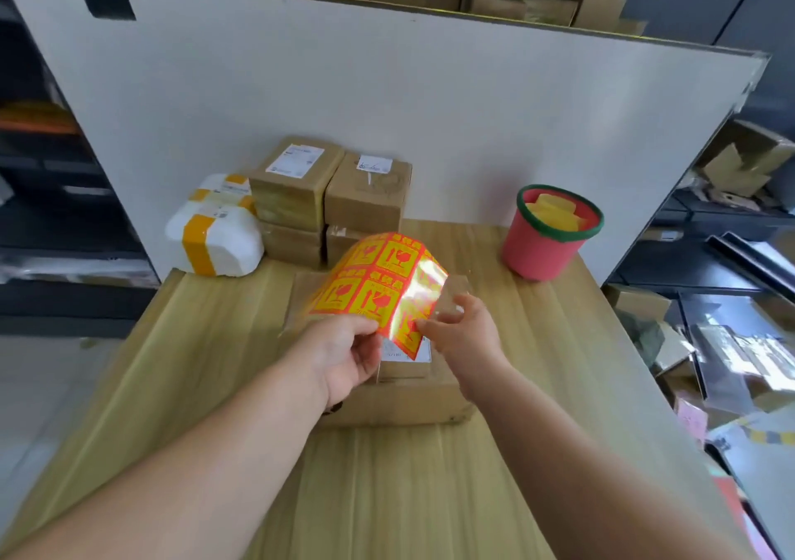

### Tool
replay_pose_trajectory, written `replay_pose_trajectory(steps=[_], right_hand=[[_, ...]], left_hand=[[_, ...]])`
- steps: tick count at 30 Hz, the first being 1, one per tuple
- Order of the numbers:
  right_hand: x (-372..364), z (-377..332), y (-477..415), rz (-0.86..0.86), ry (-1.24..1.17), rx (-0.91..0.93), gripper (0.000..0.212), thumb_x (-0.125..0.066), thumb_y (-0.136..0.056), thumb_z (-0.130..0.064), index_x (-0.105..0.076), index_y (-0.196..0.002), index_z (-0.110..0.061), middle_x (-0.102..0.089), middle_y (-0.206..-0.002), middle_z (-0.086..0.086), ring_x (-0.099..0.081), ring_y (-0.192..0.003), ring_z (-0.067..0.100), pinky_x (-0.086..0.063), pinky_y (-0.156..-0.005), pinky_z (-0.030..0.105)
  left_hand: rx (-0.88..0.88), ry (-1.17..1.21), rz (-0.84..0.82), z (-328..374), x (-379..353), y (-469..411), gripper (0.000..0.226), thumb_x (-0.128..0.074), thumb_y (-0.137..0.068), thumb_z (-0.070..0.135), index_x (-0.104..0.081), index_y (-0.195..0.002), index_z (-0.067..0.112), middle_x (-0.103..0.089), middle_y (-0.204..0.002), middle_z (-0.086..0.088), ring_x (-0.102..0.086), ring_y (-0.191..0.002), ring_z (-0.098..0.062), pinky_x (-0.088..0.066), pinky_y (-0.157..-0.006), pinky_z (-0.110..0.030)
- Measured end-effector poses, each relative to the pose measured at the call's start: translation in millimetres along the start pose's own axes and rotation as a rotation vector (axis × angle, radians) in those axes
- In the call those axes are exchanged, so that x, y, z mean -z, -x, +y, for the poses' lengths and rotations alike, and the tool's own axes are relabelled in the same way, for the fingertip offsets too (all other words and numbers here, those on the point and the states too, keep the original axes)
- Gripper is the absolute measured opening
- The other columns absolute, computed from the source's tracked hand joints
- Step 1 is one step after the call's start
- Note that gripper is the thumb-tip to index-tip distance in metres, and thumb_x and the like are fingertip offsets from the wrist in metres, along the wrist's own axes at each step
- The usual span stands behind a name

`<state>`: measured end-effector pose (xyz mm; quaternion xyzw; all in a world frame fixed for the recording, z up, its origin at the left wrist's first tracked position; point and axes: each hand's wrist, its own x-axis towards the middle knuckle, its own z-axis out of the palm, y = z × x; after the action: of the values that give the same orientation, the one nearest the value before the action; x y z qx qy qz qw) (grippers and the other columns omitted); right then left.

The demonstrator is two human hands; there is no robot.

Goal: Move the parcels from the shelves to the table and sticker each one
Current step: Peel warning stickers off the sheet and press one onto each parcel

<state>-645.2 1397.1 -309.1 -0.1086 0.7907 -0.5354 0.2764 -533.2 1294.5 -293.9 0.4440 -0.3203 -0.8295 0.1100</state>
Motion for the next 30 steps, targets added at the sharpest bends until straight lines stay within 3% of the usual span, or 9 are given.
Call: replay_pose_trajectory(steps=[3,6,10,16,23,27,30], right_hand=[[-7.1,3.4,13.0,0.170,0.346,0.341,0.037,-0.072,-0.082,-0.027,-0.058,-0.116,-0.023,-0.054,-0.109,-0.009,-0.054,-0.102,0.011,-0.044,-0.086,0.028],[-15.9,3.2,23.5,0.093,0.433,0.565,0.027,-0.069,-0.086,-0.030,-0.065,-0.111,-0.022,-0.055,-0.103,-0.011,-0.051,-0.100,0.007,-0.034,-0.079,0.017],[-26.0,3.6,26.3,-0.031,0.367,0.498,0.027,-0.068,-0.086,-0.031,-0.064,-0.112,-0.025,-0.054,-0.097,-0.016,-0.052,-0.096,0.004,-0.041,-0.082,0.020],[-35.3,-2.0,28.3,-0.067,0.117,0.351,0.017,-0.069,-0.086,-0.021,-0.063,-0.099,-0.031,-0.069,-0.090,-0.013,-0.063,-0.084,-0.001,-0.052,-0.080,0.022],[-40.5,-6.8,28.1,-0.094,-0.081,0.275,0.013,-0.067,-0.086,-0.012,-0.068,-0.098,-0.018,-0.071,-0.087,-0.007,-0.066,-0.081,0.002,-0.050,-0.071,0.014],[-39.3,-7.6,25.6,-0.123,-0.164,0.232,0.013,-0.064,-0.087,-0.008,-0.069,-0.093,-0.018,-0.073,-0.087,-0.004,-0.068,-0.082,0.009,-0.055,-0.077,0.026],[-37.5,-8.2,23.6,-0.126,-0.180,0.204,0.015,-0.060,-0.089,-0.005,-0.069,-0.090,-0.018,-0.072,-0.084,-0.001,-0.063,-0.072,0.010,-0.054,-0.072,0.028]], left_hand=[[-0.031,0.055,0.032,-4.1,5.5,-7.8,0.011,-0.053,-0.091,-0.002,-0.053,-0.083,0.005,-0.057,-0.044,-0.002,-0.056,-0.036,-0.007,-0.050,-0.041,-0.017],[-0.081,0.084,0.028,-3.8,5.5,-11.5,0.007,-0.055,-0.090,-0.003,-0.057,-0.088,0.004,-0.063,-0.054,-0.005,-0.060,-0.047,-0.012,-0.053,-0.047,-0.020],[-0.122,0.066,-0.016,-2.2,2.0,-10.3,0.010,-0.056,-0.089,-0.002,-0.060,-0.095,0.005,-0.068,-0.077,-0.010,-0.063,-0.069,-0.020,-0.054,-0.061,-0.027],[-0.138,0.069,-0.021,-1.6,3.1,-11.0,0.028,-0.060,-0.087,-0.001,-0.058,-0.115,0.004,-0.066,-0.089,-0.011,-0.062,-0.074,-0.019,-0.051,-0.067,-0.029],[-0.132,0.065,-0.022,1.1,5.7,-11.9,0.032,-0.061,-0.087,0.000,-0.057,-0.119,0.002,-0.066,-0.093,-0.011,-0.063,-0.075,-0.017,-0.050,-0.066,-0.028],[-0.170,0.014,-0.026,1.7,4.2,-10.7,0.022,-0.060,-0.088,-0.001,-0.058,-0.109,0.006,-0.067,-0.084,-0.008,-0.064,-0.074,-0.018,-0.050,-0.067,-0.029],[-0.184,-0.008,-0.020,1.8,3.3,-10.6,0.018,-0.059,-0.088,-0.002,-0.059,-0.103,0.007,-0.067,-0.079,-0.007,-0.065,-0.072,-0.017,-0.050,-0.066,-0.029]])
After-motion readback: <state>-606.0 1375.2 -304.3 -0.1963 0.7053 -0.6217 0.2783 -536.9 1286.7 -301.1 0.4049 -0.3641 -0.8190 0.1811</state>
